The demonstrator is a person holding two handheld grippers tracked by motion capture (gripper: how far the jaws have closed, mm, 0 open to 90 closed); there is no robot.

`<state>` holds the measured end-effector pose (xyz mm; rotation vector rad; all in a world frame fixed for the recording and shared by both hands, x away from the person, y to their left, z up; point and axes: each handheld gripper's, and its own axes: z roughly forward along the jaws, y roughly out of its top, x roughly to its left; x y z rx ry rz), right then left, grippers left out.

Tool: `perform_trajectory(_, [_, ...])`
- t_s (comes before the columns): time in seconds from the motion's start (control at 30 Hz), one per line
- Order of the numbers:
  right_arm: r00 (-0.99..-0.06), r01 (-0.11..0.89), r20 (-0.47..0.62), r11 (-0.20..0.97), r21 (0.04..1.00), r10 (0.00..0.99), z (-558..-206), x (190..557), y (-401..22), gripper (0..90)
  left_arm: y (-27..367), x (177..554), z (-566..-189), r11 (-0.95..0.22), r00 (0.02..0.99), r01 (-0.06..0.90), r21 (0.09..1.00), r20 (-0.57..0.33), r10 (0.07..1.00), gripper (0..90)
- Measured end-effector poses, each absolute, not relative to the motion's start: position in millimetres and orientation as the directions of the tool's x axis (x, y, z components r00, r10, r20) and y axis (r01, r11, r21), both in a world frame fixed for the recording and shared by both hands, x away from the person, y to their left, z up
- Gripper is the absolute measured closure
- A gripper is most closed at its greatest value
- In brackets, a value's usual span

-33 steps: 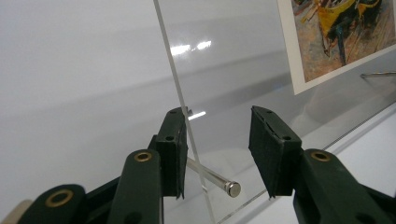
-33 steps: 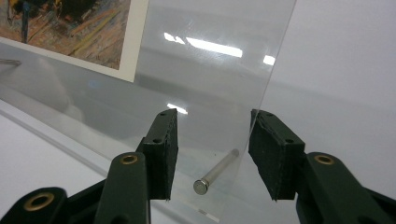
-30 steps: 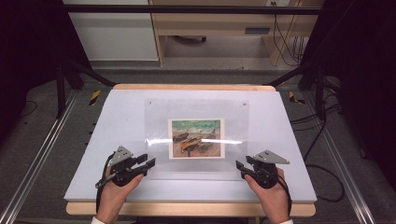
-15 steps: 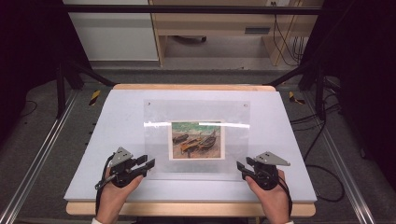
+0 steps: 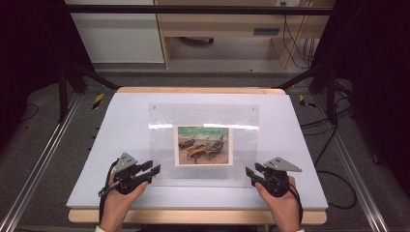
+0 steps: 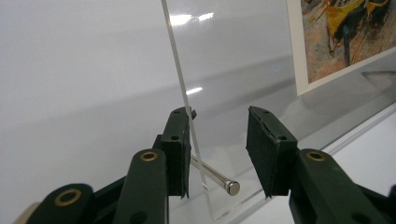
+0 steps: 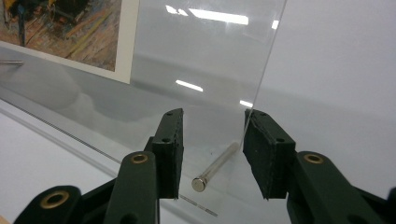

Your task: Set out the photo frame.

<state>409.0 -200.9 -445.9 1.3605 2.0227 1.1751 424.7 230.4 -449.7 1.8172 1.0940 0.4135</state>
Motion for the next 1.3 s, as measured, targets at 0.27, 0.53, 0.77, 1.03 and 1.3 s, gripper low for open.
perform_trajectory(0.27, [-0.418, 0.537, 0.107, 0.15, 0.83, 0.902, -446, 408, -200, 58.8, 231, 425, -449, -0.17, 0.552, 0.503, 0.848, -0.164, 0.818, 60.0])
perform_trajectory(0.53, [-0.415, 0.531, 0.093, 0.158, 0.833, 0.905, -448, 405, -200, 59.8, 231, 424, -449, -0.175, 0.551, 0.504, 0.846, -0.159, 0.819, 61.3])
perform_trajectory(0.77, [-0.415, 0.527, 0.07, 0.177, 0.831, 0.907, -448, 403, -199, 60.5, 230, 423, -448, -0.189, 0.554, 0.501, 0.844, -0.146, 0.819, 61.8])
perform_trajectory(1.03, [-0.42, 0.527, 0.082, 0.17, 0.833, 0.904, -449, 402, -201, 62.1, 230, 420, -449, -0.183, 0.55, 0.501, 0.846, -0.149, 0.822, 62.8])
perform_trajectory(1.3, [-0.416, 0.527, 0.084, 0.165, 0.834, 0.905, -450, 400, -201, 63.3, 232, 419, -449, -0.179, 0.552, 0.506, 0.844, -0.158, 0.819, 64.7])
